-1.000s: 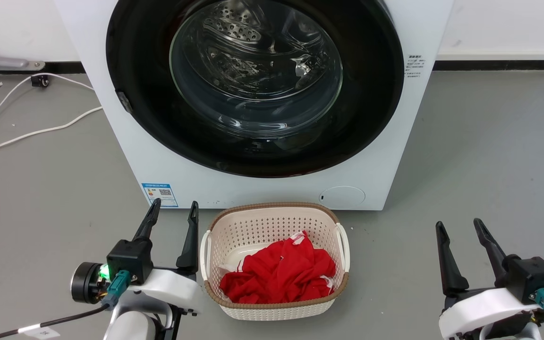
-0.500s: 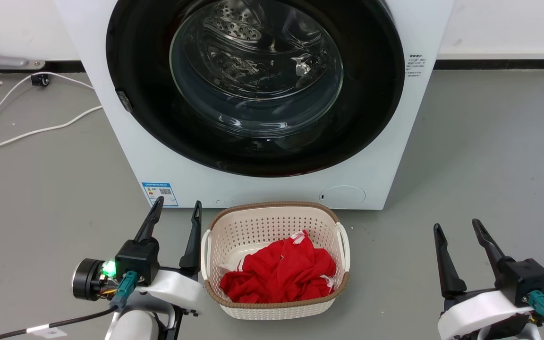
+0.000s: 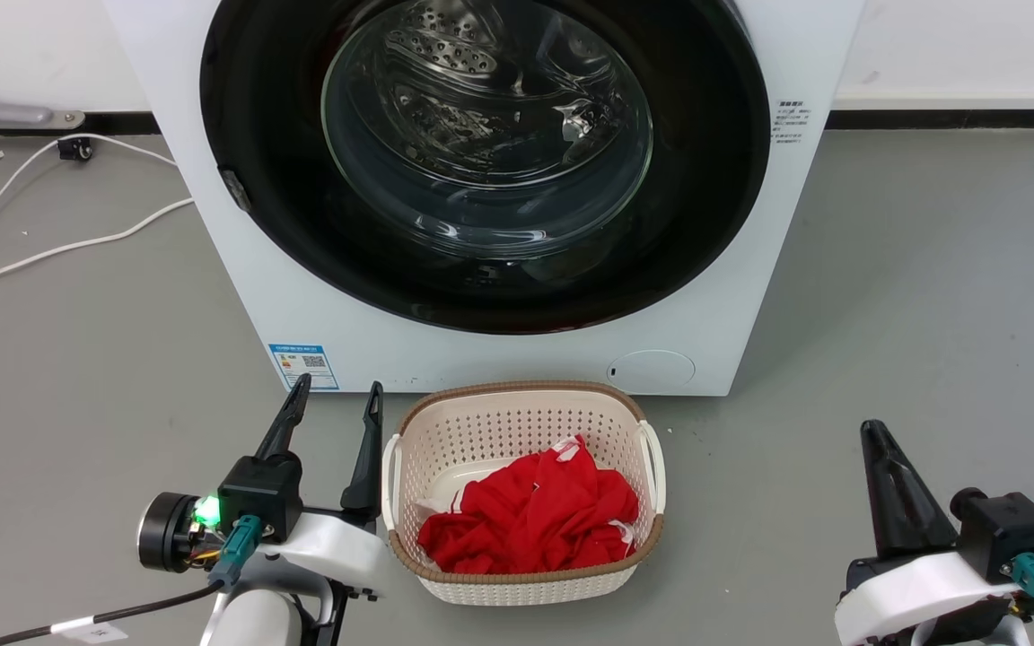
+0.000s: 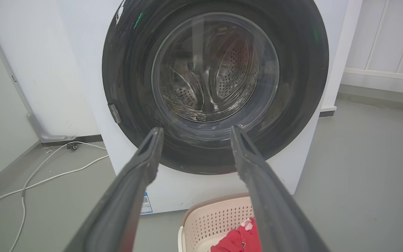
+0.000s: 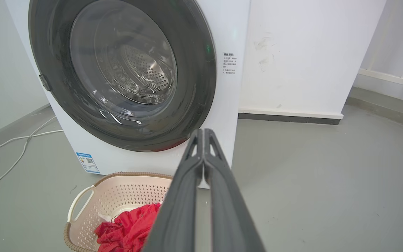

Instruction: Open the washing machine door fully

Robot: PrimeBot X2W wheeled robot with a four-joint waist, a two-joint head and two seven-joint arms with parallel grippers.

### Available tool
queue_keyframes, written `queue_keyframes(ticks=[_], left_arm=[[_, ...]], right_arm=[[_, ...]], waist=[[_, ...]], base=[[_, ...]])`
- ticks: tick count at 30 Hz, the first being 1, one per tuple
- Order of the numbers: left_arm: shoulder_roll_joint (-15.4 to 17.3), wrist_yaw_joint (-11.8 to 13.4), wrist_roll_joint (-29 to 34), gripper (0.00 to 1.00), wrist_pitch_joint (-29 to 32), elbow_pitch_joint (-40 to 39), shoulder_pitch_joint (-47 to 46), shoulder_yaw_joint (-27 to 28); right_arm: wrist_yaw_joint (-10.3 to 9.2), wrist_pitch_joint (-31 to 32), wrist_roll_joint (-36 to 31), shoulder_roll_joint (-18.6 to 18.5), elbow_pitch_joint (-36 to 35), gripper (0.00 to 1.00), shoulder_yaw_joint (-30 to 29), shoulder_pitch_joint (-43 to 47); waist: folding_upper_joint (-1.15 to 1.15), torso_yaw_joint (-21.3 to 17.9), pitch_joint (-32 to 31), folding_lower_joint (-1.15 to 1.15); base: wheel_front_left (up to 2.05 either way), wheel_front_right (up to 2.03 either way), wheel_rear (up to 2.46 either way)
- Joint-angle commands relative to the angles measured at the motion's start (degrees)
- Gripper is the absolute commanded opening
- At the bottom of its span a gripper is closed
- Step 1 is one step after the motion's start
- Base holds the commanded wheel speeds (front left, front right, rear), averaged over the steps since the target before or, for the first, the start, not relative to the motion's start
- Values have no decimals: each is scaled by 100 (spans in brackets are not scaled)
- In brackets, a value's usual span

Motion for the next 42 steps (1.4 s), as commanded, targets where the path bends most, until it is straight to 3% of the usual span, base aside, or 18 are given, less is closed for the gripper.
queue_keyframes(ticks=[1, 9, 13, 17, 22, 30, 34, 37, 42], left_arm=[[-16, -8, 38, 100, -16, 1, -45, 3], [-40, -11, 31, 100, -15, -9, -50, 10], [-48, -10, 29, 100, -15, -23, -63, 22], [-56, -7, 30, 100, -15, -36, -87, 34], [-60, -11, 30, 100, -15, -53, -163, 52], [-72, -22, 51, 100, -15, -120, -351, 66], [-77, -25, 56, 100, -15, -182, -456, 74], [-82, -10, 63, 100, -15, -220, -544, 87], [-88, 4, 71, 100, -15, -281, -703, 128]], right_arm=[[-4, -32, 45, 22, 3, 0, -3, -8], [-4, -58, 140, 21, 7, 0, -53, -85], [-4, -148, 685, 21, 33, 0, -144, -161], [-4, -254, 1997, 18, 245, 0, -316, -324], [-3, -405, 3142, 19, 583, 0, -492, -700], [-3, -520, 5844, 15, 1090, 0, -695, -1616], [-3, -273, 7271, 15, 1251, 0, -939, -2186], [-3, 43, 8004, 13, 1363, 0, -1216, -2670], [-2, 529, 8560, -296, 1737, 0, -1476, -3576]], waist=[[0, 2, 7, 0], [0, 9, 34, 0], [0, 1, 67, 0], [0, -23, 120, 0], [0, -40, 255, 0], [0, -21, 597, 0], [0, -2, 840, 0], [0, 3, 992, 0], [0, -11, 1243, 0]], base=[[0, 0, 0], [0, 0, 0], [0, 0, 0], [0, 0, 0], [0, 0, 0], [0, 0, 0], [0, 0, 0], [0, 0, 0], [0, 0, 0]])
